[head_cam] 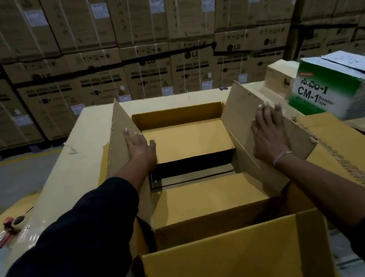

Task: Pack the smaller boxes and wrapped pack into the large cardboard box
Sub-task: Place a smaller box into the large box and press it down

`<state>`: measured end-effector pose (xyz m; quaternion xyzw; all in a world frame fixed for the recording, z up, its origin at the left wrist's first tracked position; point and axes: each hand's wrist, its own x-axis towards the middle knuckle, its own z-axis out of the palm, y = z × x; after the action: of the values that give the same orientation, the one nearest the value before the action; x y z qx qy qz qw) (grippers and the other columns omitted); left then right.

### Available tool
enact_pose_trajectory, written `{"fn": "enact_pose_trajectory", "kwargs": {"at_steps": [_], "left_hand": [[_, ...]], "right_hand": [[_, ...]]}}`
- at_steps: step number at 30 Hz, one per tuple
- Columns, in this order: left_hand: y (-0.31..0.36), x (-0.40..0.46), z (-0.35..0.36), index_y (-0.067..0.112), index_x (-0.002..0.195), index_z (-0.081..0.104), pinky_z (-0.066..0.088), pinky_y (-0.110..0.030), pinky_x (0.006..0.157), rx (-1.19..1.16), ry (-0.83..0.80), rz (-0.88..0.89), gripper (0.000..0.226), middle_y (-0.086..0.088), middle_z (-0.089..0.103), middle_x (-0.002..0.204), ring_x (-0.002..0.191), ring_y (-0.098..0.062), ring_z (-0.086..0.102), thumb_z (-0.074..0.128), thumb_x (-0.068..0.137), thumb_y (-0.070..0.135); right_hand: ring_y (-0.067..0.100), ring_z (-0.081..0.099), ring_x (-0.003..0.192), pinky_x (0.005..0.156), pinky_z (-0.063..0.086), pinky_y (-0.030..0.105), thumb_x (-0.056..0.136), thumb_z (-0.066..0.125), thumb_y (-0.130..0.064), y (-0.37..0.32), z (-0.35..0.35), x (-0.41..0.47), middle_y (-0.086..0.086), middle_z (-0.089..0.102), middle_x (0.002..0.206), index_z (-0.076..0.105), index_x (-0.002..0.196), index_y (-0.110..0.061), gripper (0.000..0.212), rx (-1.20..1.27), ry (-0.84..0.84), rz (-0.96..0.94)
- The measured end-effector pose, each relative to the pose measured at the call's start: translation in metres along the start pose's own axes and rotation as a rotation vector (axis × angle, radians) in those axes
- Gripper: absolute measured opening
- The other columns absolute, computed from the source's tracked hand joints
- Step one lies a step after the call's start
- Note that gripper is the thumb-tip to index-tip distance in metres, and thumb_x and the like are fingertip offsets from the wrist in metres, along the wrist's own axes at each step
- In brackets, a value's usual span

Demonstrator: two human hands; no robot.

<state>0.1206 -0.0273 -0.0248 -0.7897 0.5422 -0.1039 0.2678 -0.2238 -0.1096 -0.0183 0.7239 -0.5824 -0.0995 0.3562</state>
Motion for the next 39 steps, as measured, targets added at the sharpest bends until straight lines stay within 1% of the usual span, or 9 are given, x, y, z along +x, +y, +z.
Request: {"fn": "enact_pose_trajectory", "kwargs": {"at_steps": [4,8,14,20,24,27,31,36,39], "left_hand": [[0.009,0.023,0.011,0.019,0.162,0.009,-0.008,-0.075,0.114,-0.214,0.118,0.037,0.092,-0.026,0.002,0.167,0.155,-0.044,-0.002,0.06,0.091,0.049],[0.014,0.042,0.018,0.017,0.161,0.016,0.004,-0.064,0.123,-0.413,0.216,0.013,0.08,-0.025,0.005,0.168,0.155,-0.043,0.004,0.057,0.096,0.039],[0.01,0.067,0.017,0.011,0.155,0.028,0.013,-0.051,0.126,-0.609,0.379,-0.063,0.068,-0.024,0.014,0.166,0.154,-0.043,0.011,0.058,0.097,0.027],[0.003,0.08,0.012,0.004,0.152,0.037,0.018,-0.05,0.126,-0.945,0.7,-0.198,0.052,-0.022,0.034,0.16,0.151,-0.041,0.025,0.043,0.104,0.023],[-0.001,0.076,0.006,0.014,0.158,0.027,0.017,-0.045,0.126,-1.132,0.714,-0.262,0.056,-0.014,0.03,0.163,0.154,-0.032,0.02,0.032,0.109,0.04],[-0.002,0.077,0.009,0.011,0.155,0.031,0.023,-0.051,0.125,-1.019,0.689,-0.228,0.056,-0.019,0.032,0.159,0.151,-0.036,0.024,0.04,0.105,0.036],[-0.004,0.079,0.021,0.003,0.151,0.036,0.018,-0.053,0.126,-0.742,0.55,-0.129,0.067,-0.027,0.03,0.159,0.151,-0.043,0.021,0.063,0.092,0.018],[0.001,0.081,0.02,0.013,0.156,0.029,0.001,-0.049,0.126,-0.515,0.465,-0.109,0.072,-0.024,0.02,0.164,0.155,-0.042,0.008,0.062,0.092,0.018],[-0.005,0.087,0.016,0.017,0.154,0.032,-0.006,-0.058,0.123,-0.277,0.423,-0.168,0.071,-0.027,0.02,0.163,0.154,-0.047,0.004,0.062,0.09,0.018]], "right_hand": [[0.04,0.029,0.144,0.124,0.017,0.057,0.092,0.058,-0.054,-0.022,0.018,0.016,0.018,0.036,0.154,0.051,0.143,-0.018,0.063,0.16,-0.044,-0.36],[0.025,0.054,0.126,0.106,0.049,0.046,0.097,0.058,-0.054,-0.059,0.037,0.025,0.003,0.054,0.144,0.055,0.143,-0.028,0.053,0.476,-0.345,-0.591],[0.03,0.013,0.158,0.124,0.025,0.049,0.105,0.043,-0.052,-0.097,0.068,0.033,0.003,0.004,0.174,0.01,0.166,-0.025,0.075,0.421,-0.366,-0.662],[0.038,0.021,0.152,0.125,0.015,0.057,0.096,0.054,-0.052,-0.096,0.065,0.05,0.012,0.019,0.17,0.018,0.165,-0.017,0.085,0.441,-0.015,-0.47],[0.04,-0.005,0.158,0.126,0.0,0.061,0.091,0.06,-0.05,-0.086,0.044,0.101,0.011,0.001,0.173,0.004,0.167,-0.022,0.098,0.627,0.071,-0.302],[0.038,-0.016,0.157,0.127,-0.002,0.059,0.094,0.059,-0.049,-0.078,0.028,0.165,0.006,-0.016,0.172,-0.003,0.166,-0.027,0.098,0.637,0.043,-0.265],[0.04,-0.016,0.157,0.125,0.002,0.063,0.094,0.066,-0.051,-0.076,0.02,0.239,0.002,-0.017,0.173,-0.005,0.165,-0.029,0.103,0.586,-0.074,-0.33],[0.047,0.015,0.151,0.12,0.02,0.063,0.087,0.078,-0.045,-0.09,0.032,0.288,-0.004,-0.016,0.172,0.003,0.163,-0.044,0.107,0.624,-0.279,-0.4],[0.047,0.03,0.142,0.115,0.027,0.063,0.086,0.08,-0.039,-0.093,0.037,0.296,-0.002,-0.013,0.172,0.003,0.162,-0.049,0.108,0.628,-0.223,-0.352]]}}
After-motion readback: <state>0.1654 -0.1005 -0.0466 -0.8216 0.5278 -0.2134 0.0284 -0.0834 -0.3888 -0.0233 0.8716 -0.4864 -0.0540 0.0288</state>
